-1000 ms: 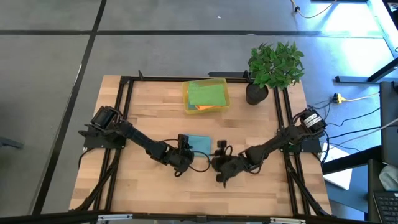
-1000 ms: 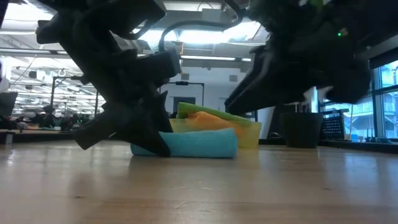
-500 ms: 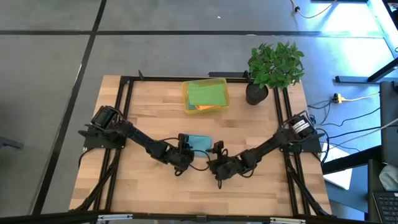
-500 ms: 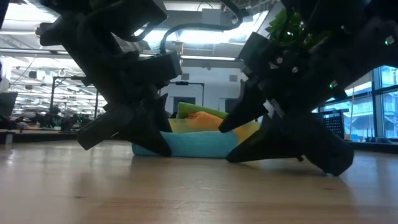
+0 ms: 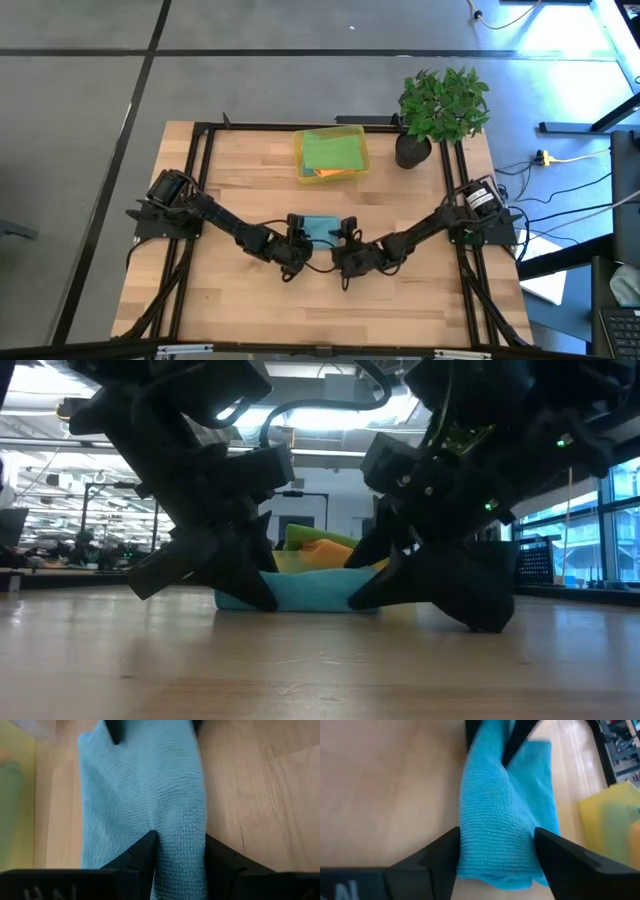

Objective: Fold microfiber towels
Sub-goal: Stack the folded blue microfiber towel on top of the green microfiber towel in the bin

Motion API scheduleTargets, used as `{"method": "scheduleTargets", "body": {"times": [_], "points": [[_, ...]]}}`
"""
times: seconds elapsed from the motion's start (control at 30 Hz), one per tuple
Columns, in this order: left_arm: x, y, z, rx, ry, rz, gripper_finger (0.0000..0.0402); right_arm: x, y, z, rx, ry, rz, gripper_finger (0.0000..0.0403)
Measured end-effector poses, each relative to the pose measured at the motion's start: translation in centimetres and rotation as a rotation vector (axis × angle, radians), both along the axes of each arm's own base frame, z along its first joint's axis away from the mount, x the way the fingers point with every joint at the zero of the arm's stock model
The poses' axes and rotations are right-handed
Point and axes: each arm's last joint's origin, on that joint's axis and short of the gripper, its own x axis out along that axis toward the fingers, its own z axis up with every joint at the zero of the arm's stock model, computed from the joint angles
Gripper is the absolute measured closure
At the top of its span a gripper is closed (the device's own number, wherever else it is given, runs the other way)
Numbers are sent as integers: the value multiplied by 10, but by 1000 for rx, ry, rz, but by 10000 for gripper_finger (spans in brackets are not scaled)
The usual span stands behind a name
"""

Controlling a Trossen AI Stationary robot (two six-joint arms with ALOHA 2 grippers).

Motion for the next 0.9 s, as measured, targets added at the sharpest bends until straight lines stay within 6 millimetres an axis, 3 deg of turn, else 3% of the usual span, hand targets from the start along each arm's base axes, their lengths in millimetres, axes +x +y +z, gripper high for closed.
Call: {"method": "scheduleTargets", "body": {"times": [0.17, 0.33, 0.5, 0.6, 0.7, 0.9], "points": [[0, 0, 0, 0, 0, 0, 278, 2, -7, -1, 33, 32, 13, 192], [0, 0, 0, -2, 3, -4, 295, 2, -7, -2, 46, 38, 24, 281], [0, 0, -1, 3, 12, -21, 347, 2, -7, -1, 64, 39, 31, 382], [-1, 2, 3, 28, 6, -9, 391, 1, -8, 6, 56, 18, 23, 386], [0, 6, 23, 24, -32, 1, 397, -3, -10, 18, 33, 19, 20, 386], [-3, 17, 79, 83, -107, -14, 400, -10, -18, 66, 3, -66, -6, 386]]}}
